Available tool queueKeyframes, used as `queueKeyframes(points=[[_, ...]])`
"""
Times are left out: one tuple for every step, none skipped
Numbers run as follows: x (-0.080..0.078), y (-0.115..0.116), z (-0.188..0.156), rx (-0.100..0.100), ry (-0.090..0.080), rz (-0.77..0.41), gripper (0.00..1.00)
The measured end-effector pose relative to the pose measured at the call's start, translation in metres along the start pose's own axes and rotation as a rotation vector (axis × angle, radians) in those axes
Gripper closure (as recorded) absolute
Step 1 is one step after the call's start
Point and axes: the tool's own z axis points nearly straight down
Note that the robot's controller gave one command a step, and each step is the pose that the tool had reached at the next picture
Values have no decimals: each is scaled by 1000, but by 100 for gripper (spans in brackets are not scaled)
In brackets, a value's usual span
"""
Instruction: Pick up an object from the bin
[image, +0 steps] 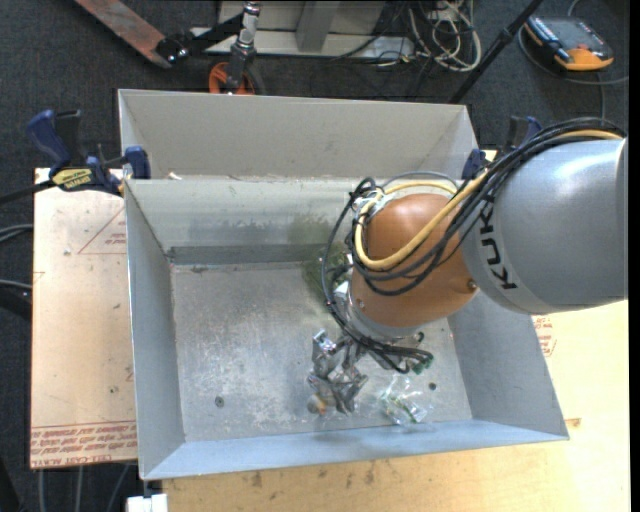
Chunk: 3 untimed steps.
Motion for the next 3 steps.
queueKeyframes(points=[[-1,0,-13,2,-3,1,100],[-1,0,-25,2,-4,1,100],[-1,0,-31,3,-5,1,100]])
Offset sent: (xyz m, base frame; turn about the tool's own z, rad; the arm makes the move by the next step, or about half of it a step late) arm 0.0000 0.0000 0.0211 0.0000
